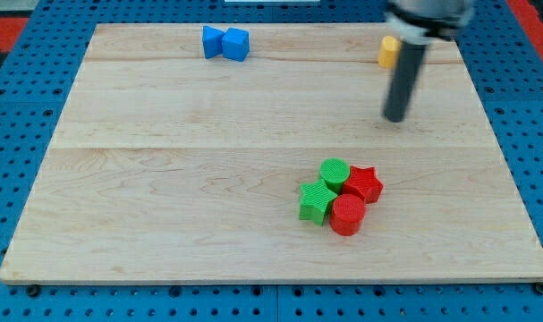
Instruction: Point at the yellow hexagon
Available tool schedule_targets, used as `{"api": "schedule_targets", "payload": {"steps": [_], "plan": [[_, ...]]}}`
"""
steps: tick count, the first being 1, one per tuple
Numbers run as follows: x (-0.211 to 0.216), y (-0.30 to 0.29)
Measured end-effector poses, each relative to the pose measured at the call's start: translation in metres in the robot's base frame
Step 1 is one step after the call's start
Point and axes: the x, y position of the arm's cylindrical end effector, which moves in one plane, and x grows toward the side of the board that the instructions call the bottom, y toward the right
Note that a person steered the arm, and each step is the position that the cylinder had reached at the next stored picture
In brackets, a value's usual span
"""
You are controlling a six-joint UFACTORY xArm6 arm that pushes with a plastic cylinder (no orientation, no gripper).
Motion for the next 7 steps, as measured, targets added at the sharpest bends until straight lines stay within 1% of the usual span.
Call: {"api": "schedule_targets", "payload": {"steps": [1,2,3,4,5,6,7], "plan": [[-0.003,0.096],[-0.035,0.126],[-0.088,0.135],[-0.12,0.141],[-0.125,0.111],[-0.126,0.065],[-0.139,0.048]]}}
